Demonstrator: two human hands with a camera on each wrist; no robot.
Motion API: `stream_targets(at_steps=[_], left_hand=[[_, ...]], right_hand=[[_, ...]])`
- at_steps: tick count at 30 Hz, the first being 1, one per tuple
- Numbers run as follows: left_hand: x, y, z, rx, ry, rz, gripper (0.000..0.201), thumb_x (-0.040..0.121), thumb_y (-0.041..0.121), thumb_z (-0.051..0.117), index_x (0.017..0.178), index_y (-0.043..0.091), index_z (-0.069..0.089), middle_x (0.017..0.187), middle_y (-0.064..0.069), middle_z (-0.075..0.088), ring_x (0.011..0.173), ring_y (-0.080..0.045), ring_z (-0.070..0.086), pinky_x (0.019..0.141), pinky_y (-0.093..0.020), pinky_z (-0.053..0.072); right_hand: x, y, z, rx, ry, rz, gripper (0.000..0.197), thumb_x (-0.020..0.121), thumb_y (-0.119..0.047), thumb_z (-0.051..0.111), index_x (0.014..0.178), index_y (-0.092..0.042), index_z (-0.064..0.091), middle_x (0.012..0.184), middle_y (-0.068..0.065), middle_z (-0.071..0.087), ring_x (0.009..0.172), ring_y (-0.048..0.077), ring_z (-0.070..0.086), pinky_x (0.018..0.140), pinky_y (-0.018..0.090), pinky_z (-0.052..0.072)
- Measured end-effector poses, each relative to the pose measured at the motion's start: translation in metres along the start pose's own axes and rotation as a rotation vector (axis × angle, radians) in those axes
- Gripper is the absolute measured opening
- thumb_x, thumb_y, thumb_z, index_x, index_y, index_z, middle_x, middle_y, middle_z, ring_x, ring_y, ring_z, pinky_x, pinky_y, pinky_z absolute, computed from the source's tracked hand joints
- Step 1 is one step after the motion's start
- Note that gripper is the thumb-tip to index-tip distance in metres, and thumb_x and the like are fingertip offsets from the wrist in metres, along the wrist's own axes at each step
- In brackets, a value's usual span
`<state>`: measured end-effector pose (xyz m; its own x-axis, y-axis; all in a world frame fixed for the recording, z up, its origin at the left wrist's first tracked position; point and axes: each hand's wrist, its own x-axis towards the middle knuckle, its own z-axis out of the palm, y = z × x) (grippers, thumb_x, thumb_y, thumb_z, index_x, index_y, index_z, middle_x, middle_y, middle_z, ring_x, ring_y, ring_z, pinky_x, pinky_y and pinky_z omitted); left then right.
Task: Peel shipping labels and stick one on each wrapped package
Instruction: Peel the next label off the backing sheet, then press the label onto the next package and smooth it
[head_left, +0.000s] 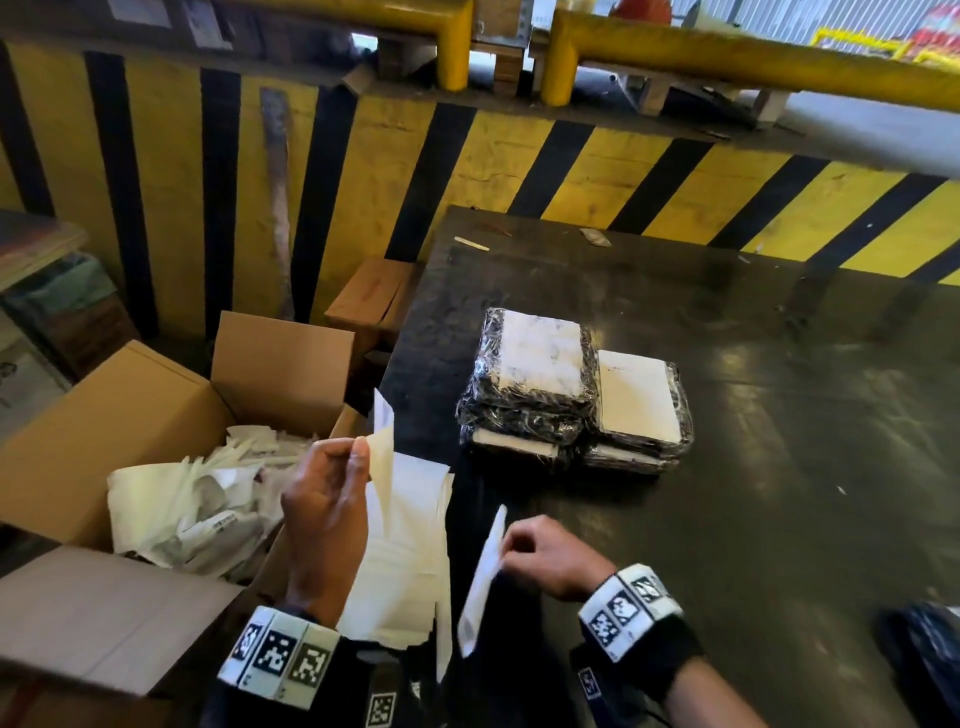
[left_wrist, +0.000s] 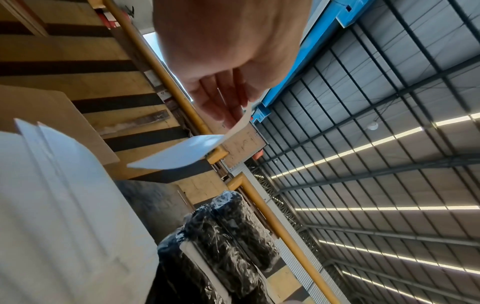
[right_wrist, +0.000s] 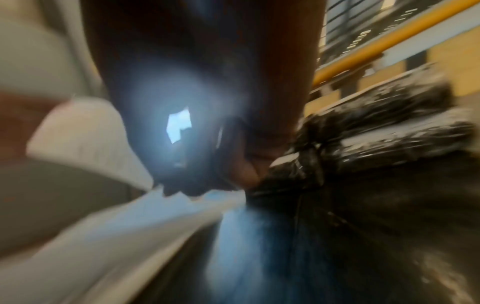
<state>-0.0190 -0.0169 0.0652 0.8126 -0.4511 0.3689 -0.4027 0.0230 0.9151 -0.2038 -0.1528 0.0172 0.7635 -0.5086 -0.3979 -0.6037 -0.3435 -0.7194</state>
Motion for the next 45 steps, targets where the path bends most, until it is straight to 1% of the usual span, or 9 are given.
stream_targets(at_steps=[3, 8, 15, 22, 28, 33, 41, 43, 45], left_hand=[[-0.013, 0.007, -0.001, -0.067, -0.031, -0.02, 0.012, 0.093, 0.009, 0.054, 0.083, 0.011, 0.062, 0.074, 0.005, 0.063, 0.068, 0.005, 0.061, 0.059, -0.005, 0.046], [-0.032, 0.005, -0.002, -0.113, -0.154, -0.011, 0.02, 0.087, 0.013, 0.06, 0.075, 0.028, 0.063, 0.074, 0.008, 0.069, 0.067, 0.0, 0.063, 0.059, -0.006, 0.047], [-0.052, 0.008, 0.028, -0.174, -0.465, 0.112, 0.004, 0.081, 0.03, 0.07, 0.078, 0.028, 0.071, 0.075, 0.013, 0.069, 0.07, -0.012, 0.064, 0.066, -0.017, 0.05], [-0.094, 0.025, 0.093, -0.108, -0.753, 0.195, 0.008, 0.079, 0.03, 0.071, 0.079, 0.021, 0.073, 0.083, 0.014, 0.068, 0.077, -0.007, 0.065, 0.069, -0.018, 0.048], [-0.097, 0.039, 0.14, 0.019, -0.434, 0.031, 0.022, 0.083, 0.031, 0.071, 0.099, 0.017, 0.068, 0.098, 0.007, 0.067, 0.093, -0.008, 0.064, 0.081, -0.029, 0.053], [-0.108, 0.043, 0.18, -0.106, -0.653, -0.255, 0.009, 0.086, 0.023, 0.068, 0.083, 0.015, 0.071, 0.085, -0.003, 0.075, 0.081, -0.022, 0.072, 0.074, -0.049, 0.058], [-0.088, 0.052, 0.234, 0.047, -0.597, -0.214, 0.007, 0.087, 0.021, 0.067, 0.084, 0.015, 0.066, 0.091, -0.002, 0.07, 0.084, -0.018, 0.067, 0.073, -0.03, 0.057], [-0.072, 0.057, 0.253, 0.134, -0.574, -0.127, 0.009, 0.09, 0.017, 0.063, 0.083, 0.011, 0.06, 0.097, 0.001, 0.063, 0.087, -0.015, 0.062, 0.071, -0.018, 0.051], [-0.061, 0.058, 0.271, 0.226, -0.563, -0.043, 0.011, 0.092, 0.015, 0.058, 0.083, 0.011, 0.052, 0.098, -0.001, 0.058, 0.089, -0.018, 0.057, 0.073, -0.025, 0.051]], right_hand=[[0.012, -0.002, 0.019, -0.21, -0.096, -0.007, 0.014, 0.086, -0.014, 0.061, 0.093, -0.007, 0.071, 0.1, 0.009, 0.071, 0.086, 0.01, 0.062, 0.072, 0.019, 0.043], [0.009, -0.004, 0.028, -0.307, 0.001, -0.029, 0.023, 0.081, -0.034, 0.069, 0.083, -0.011, 0.066, 0.085, 0.002, 0.068, 0.081, 0.015, 0.061, 0.073, 0.03, 0.048], [-0.028, -0.009, -0.014, 0.558, 0.32, -0.047, 0.042, 0.095, -0.038, 0.048, 0.066, -0.01, 0.059, 0.059, 0.005, 0.063, 0.047, 0.015, 0.05, 0.047, 0.023, 0.039], [-0.062, 0.032, -0.053, 0.565, 0.448, -0.083, 0.016, 0.083, -0.008, 0.069, 0.071, -0.01, 0.058, 0.062, -0.001, 0.059, 0.057, 0.006, 0.05, 0.056, 0.022, 0.04], [-0.113, 0.084, -0.097, 0.672, 0.544, -0.096, 0.013, 0.084, -0.012, 0.068, 0.074, -0.018, 0.063, 0.089, 0.015, 0.071, 0.083, 0.025, 0.065, 0.08, 0.039, 0.051], [-0.132, 0.12, -0.116, 0.715, 0.511, -0.084, 0.009, 0.086, -0.008, 0.066, 0.078, -0.009, 0.062, 0.089, 0.011, 0.073, 0.079, 0.014, 0.067, 0.066, 0.021, 0.05], [-0.1, 0.139, -0.151, 0.787, 0.593, -0.003, 0.009, 0.086, -0.009, 0.065, 0.077, -0.008, 0.064, 0.084, 0.002, 0.072, 0.073, 0.003, 0.065, 0.065, 0.016, 0.05], [-0.081, 0.14, -0.166, 0.895, 0.595, 0.017, 0.009, 0.086, -0.008, 0.065, 0.09, 0.0, 0.065, 0.094, 0.006, 0.073, 0.084, 0.01, 0.069, 0.07, 0.02, 0.055], [-0.064, 0.14, -0.181, 0.961, 0.587, 0.047, 0.018, 0.086, -0.009, 0.065, 0.098, 0.005, 0.061, 0.099, 0.008, 0.072, 0.089, 0.016, 0.07, 0.074, 0.026, 0.057]])
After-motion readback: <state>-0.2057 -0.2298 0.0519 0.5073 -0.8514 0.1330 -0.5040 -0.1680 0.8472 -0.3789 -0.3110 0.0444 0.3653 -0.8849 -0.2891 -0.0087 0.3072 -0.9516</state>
